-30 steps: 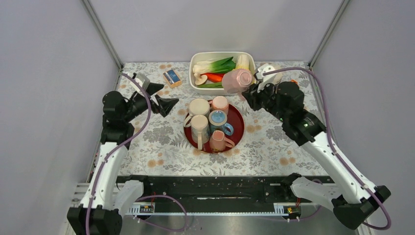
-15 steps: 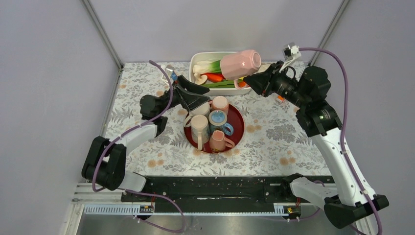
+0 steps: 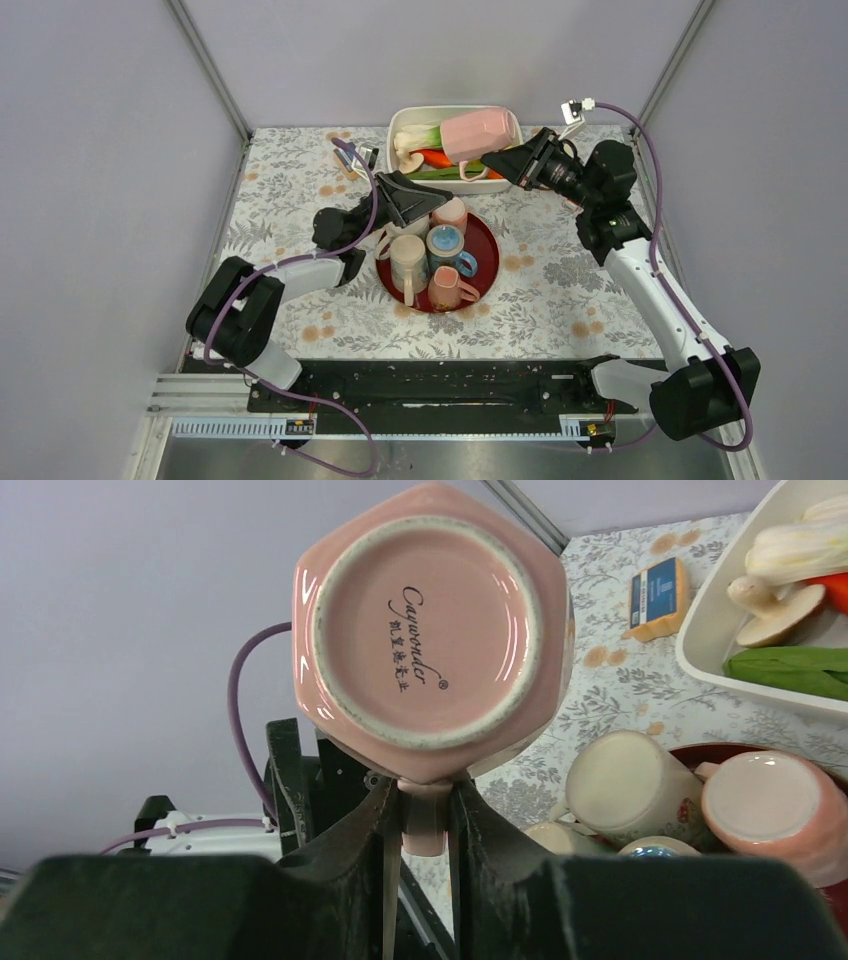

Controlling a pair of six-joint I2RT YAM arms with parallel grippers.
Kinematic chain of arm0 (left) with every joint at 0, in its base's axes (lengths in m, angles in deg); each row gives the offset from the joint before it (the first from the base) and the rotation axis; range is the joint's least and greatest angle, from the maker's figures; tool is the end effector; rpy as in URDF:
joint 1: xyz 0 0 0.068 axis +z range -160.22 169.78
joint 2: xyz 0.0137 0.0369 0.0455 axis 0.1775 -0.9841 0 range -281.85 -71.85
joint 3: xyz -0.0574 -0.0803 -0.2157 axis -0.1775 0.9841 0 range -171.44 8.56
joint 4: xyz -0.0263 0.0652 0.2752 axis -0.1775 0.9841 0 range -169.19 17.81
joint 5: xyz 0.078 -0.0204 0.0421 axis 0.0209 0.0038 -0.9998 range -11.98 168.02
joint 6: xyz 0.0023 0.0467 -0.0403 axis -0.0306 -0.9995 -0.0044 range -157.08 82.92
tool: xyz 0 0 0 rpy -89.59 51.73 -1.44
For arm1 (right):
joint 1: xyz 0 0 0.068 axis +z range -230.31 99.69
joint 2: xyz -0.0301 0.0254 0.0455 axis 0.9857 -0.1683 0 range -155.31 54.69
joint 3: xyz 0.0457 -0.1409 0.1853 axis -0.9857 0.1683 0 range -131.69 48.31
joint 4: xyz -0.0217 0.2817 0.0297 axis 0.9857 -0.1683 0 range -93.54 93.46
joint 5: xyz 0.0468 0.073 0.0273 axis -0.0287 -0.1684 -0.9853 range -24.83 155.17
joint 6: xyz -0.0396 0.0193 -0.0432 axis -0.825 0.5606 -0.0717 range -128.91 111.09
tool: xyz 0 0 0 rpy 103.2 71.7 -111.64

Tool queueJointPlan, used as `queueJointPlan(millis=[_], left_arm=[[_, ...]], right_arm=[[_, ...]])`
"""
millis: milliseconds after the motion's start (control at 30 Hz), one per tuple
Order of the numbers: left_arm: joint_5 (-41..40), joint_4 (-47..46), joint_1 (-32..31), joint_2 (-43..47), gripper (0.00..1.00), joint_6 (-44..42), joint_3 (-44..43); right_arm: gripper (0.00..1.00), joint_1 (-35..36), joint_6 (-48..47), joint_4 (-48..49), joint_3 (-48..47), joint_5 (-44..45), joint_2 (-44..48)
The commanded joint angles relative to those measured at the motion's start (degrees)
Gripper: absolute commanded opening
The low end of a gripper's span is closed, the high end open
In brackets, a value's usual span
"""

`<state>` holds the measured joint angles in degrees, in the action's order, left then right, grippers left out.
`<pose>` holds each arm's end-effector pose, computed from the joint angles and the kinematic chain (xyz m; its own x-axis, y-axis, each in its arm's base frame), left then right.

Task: Turn the mug right side up

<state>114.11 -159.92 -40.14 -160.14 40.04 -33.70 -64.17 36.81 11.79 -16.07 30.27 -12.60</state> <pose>0.2766 -0.1909 0.2520 -0.6921 -0.5106 -0.5102 0.6644 -0.1745 -0.7267 0.2959 0.1135 0.3799 -0.4915 0.4690 -0.7338 -0.6063 0.4206 0.6749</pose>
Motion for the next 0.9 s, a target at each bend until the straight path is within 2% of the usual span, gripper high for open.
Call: queueJointPlan(millis=[0,233,867], left_arm=[[-4.1,-9.2,-0.2,-1.6,0.92,3.0,-0.5],[-4.5,-9.5,-0.8,-2.8,0.87,3.2,-1.2],[-3.4,-9.6,-0.6,-3.3,0.8,2.5,-2.6]], right_arm=[[0.0,-0.3,7.8,19.4,1.7,-1.6,0.4],[0.0,-0.4,11.8,30.4,8.1,-0.4,-0.7],[0.0,5.0,7.8,31.6,10.8,1.0,-4.0]])
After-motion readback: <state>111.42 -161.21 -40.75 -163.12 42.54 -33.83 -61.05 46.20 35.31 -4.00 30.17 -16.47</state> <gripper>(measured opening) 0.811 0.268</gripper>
